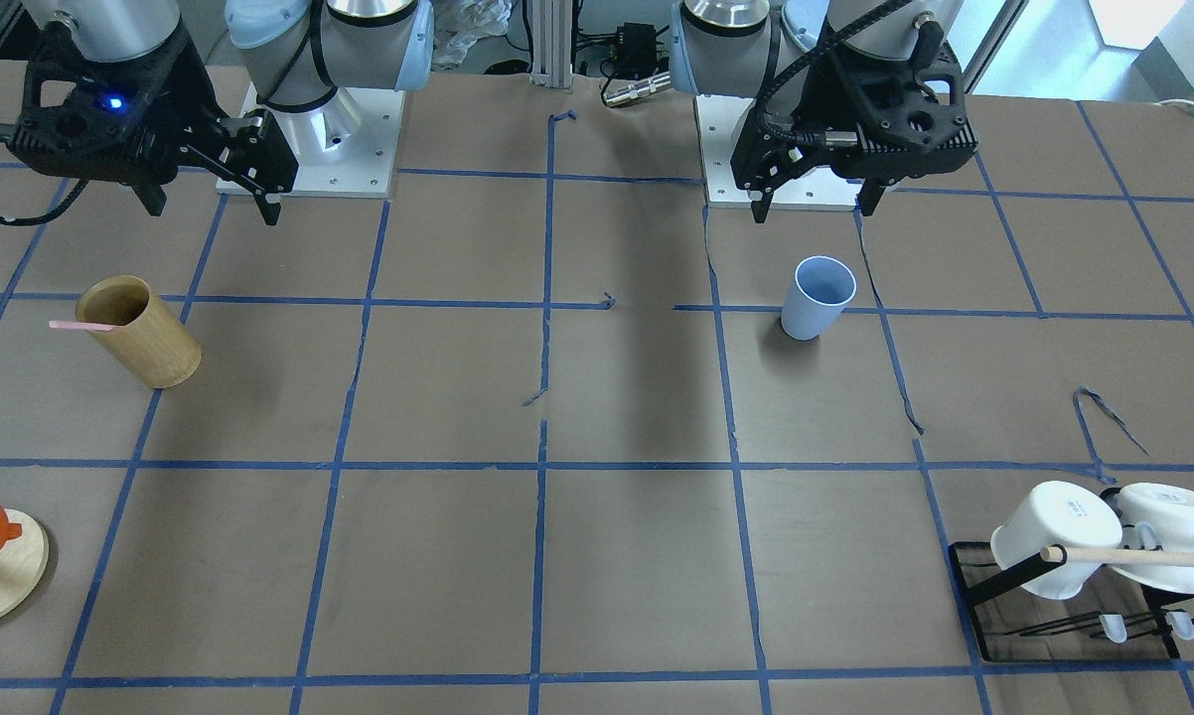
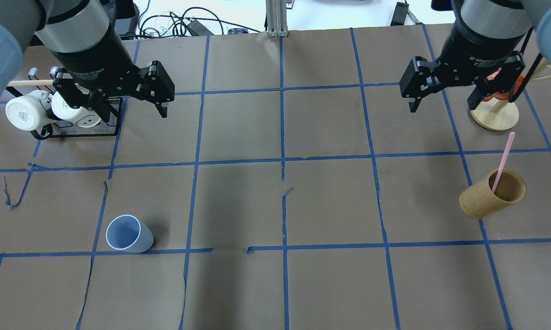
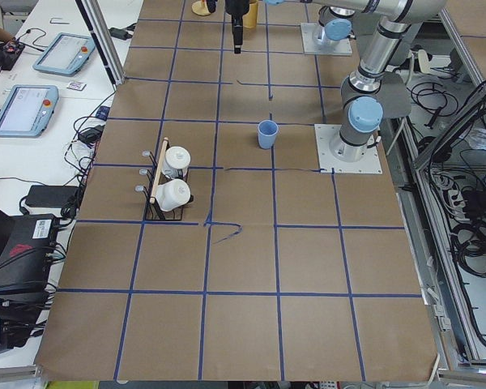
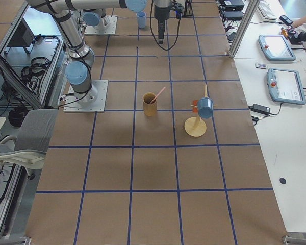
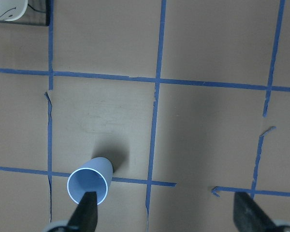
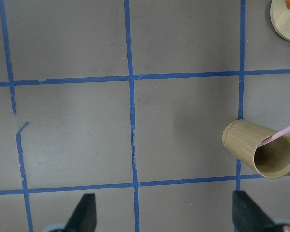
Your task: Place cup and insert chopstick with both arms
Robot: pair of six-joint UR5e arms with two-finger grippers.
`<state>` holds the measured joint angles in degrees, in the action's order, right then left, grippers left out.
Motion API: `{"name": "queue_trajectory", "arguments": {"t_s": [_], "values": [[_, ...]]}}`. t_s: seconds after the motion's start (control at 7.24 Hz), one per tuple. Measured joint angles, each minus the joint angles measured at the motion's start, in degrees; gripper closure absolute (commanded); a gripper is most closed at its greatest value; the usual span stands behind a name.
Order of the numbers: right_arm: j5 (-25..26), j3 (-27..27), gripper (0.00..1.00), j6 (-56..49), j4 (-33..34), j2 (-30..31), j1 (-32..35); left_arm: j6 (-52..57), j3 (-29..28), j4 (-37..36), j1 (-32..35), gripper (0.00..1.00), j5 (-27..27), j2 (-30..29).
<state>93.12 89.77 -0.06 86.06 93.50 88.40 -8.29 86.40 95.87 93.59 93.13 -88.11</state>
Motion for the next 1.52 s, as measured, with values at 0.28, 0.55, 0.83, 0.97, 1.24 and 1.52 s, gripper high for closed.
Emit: {"name": "queue_trajectory", "arguments": {"t_s": [0.28,0.55,0.83,0.97,1.24,1.52], "values": [[0.18,-0.01,0.0,-1.55,-0.59,-0.04,-0.04,0.03,0.0,0.11,-0.06,0.0,0.08,0.09],[0.15,-0.03,0.0,-2.43,-0.82,0.0,0.0,0.03,0.0,0.2,-0.07,0.0,0.11,0.12],[0.21,-0.03,0.0,-2.68,-0.88,0.0,0.12,0.03,0.04,0.27,-0.07,0.0,0.14,0.13],[0.24,-0.03,0.0,-2.49,-0.71,-0.01,0.23,0.03,0.02,0.28,-0.08,0.0,0.17,0.12],[-0.02,-0.03,0.0,-2.27,-0.59,0.0,0.29,0.05,0.05,0.28,-0.07,0.0,0.2,0.19],[-0.46,-0.03,0.0,-2.04,-0.9,-0.01,0.18,0.13,0.08,0.28,-0.07,0.0,0.21,0.21]]}}
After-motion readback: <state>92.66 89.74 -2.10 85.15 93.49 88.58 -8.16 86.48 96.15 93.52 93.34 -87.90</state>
